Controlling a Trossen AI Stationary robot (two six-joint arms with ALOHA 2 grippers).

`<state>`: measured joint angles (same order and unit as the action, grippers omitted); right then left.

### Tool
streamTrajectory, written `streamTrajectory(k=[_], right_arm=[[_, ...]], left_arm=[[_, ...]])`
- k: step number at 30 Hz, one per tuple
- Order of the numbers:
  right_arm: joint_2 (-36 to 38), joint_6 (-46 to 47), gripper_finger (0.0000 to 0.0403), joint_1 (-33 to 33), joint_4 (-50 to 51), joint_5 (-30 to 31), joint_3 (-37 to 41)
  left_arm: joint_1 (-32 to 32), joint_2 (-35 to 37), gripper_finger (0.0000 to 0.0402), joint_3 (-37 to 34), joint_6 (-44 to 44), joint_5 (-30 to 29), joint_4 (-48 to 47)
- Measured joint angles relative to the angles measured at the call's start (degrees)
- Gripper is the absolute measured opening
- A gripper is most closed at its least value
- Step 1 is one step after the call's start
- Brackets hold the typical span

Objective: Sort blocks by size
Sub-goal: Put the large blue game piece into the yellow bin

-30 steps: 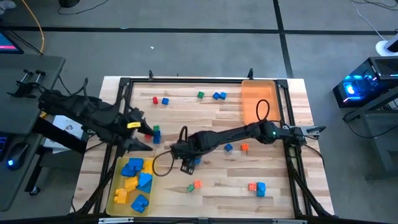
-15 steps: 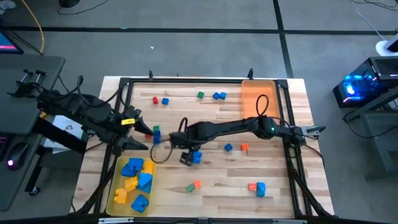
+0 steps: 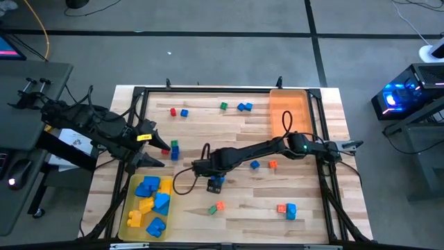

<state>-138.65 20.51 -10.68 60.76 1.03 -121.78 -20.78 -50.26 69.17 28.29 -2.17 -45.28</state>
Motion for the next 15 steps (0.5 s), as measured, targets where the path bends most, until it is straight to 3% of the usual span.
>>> streamTrajectory(k=[11,15], right_arm=[[0.21,0.4,0.0314,0.02,-6.46,-0.1,5.83],[0.13,6.82,0.0314,-0.17,-6.87,3.12,6.04]], left_arm=[[0.0,0.02,0.0307,0.0,-0.06,-0.04,-1.42],[0.0,0.02,0.0307,0.0,-0.04,-0.04,-2.58]])
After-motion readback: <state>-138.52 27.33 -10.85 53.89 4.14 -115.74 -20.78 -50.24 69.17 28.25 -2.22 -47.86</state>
